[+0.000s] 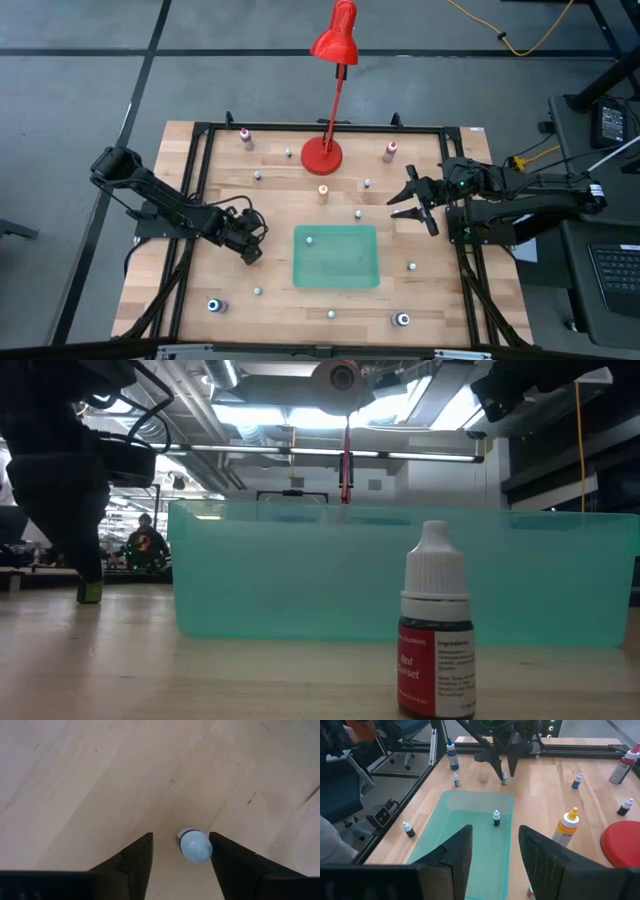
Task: Pick & Place food coloring
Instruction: Put the small green food coloring bottle into the blue bin, then put the small blue food coloring bottle into the blue bin
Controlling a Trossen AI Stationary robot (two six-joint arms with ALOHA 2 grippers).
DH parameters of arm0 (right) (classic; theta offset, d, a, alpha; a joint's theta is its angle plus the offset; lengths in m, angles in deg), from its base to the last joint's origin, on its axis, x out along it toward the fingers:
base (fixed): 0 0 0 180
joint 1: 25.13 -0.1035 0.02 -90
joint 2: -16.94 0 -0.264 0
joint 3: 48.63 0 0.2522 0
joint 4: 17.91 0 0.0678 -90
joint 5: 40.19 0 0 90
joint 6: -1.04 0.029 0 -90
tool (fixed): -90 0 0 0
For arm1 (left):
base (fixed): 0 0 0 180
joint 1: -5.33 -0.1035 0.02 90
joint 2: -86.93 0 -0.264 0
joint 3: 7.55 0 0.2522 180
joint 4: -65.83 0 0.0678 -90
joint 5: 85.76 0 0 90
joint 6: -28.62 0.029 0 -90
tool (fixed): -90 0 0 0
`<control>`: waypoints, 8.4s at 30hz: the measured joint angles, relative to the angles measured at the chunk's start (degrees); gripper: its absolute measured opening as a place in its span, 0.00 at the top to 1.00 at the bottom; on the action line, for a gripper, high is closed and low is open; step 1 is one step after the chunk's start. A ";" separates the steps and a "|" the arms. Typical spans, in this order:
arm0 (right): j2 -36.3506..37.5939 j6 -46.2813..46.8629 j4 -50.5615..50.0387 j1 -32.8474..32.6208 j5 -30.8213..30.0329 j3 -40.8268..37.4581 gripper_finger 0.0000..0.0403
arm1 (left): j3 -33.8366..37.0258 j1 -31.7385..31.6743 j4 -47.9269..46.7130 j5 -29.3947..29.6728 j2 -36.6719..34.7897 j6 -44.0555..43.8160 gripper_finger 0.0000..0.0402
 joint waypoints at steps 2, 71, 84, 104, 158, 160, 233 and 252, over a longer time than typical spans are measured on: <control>0.00 -0.07 0.01 0.00 0.00 0.00 0.60 | 0.00 0.00 -0.02 -0.13 0.00 0.02 0.60; 0.00 -0.70 -4.88 0.00 5.09 -0.02 0.60 | -47.46 -3.70 -9.37 -3.75 35.91 17.67 0.86; 0.00 -1.60 -5.19 0.00 5.03 -0.02 0.60 | -42.95 -5.99 -3.61 -5.48 35.93 17.84 0.85; 0.00 -1.57 -5.17 0.00 5.01 -0.02 0.60 | -43.50 -6.86 -4.58 -9.31 35.83 19.15 0.68; 0.00 -3.41 -6.02 0.02 4.96 -0.02 0.60 | -40.08 20.69 -21.79 -4.65 23.93 -25.12 0.38; 0.00 -3.07 -6.02 0.02 4.96 -0.02 0.60 | -37.41 20.59 -18.79 -5.48 23.93 -25.12 0.38; 0.00 -1.60 -5.98 0.02 4.96 -0.02 0.60 | -63.36 -0.06 -24.77 -8.20 23.92 16.67 0.84; 0.02 -1.58 -6.09 0.00 5.01 -0.02 0.60 | -56.78 -2.36 -12.52 -8.06 32.55 27.70 0.84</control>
